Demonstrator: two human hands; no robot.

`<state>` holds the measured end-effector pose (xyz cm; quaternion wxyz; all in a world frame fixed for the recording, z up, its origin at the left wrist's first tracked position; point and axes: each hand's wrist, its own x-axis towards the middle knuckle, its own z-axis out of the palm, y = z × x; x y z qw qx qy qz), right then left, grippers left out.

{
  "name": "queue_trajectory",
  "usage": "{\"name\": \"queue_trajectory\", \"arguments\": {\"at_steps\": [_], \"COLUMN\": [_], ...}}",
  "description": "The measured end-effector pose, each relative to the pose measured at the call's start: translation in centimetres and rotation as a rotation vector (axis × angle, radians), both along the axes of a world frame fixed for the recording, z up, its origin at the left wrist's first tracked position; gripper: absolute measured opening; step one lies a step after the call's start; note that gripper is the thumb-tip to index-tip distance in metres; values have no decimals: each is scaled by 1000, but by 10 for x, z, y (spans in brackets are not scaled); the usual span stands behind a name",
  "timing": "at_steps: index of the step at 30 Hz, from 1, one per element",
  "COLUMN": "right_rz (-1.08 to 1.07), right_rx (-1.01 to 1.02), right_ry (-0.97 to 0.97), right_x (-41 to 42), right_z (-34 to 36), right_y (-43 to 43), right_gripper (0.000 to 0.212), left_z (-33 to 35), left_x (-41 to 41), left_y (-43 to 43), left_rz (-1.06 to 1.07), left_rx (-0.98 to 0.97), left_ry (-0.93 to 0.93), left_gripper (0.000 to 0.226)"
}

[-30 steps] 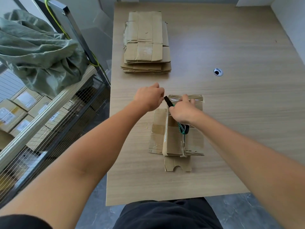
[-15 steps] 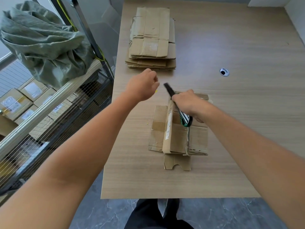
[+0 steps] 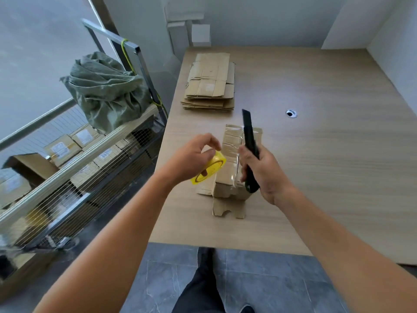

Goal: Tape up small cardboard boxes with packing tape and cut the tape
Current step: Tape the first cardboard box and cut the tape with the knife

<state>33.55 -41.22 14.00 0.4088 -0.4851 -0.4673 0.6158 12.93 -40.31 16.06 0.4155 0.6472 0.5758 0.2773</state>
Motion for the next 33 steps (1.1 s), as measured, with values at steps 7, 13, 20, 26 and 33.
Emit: {"name": "queue_trajectory", "arguments": {"at_steps": [7, 13, 20, 26, 33], "right_rz": [64, 106, -55, -319, -566], "right_rx": [147, 261, 31, 9, -37], "right_ry": [-135, -493, -134, 21, -80], "right_x": [39, 52, 40, 45, 55], "right_z": [18, 26, 32, 35, -2], "right_y": [-99, -132, -142, -141, -114], "right_gripper": [13, 29, 17, 17, 8], "left_z": [19, 8, 10, 20, 39], "left_x": [68, 76, 40, -26, -63], "left_y": [-115, -157, -174, -142, -51], "left_rz": [-26, -29, 4, -346, -555], "left_rx": [-2, 148, -105, -98, -188], "left_ry": [-73, 6, -400, 1, 370], "left_gripper": [18, 12, 36, 23, 15]}}
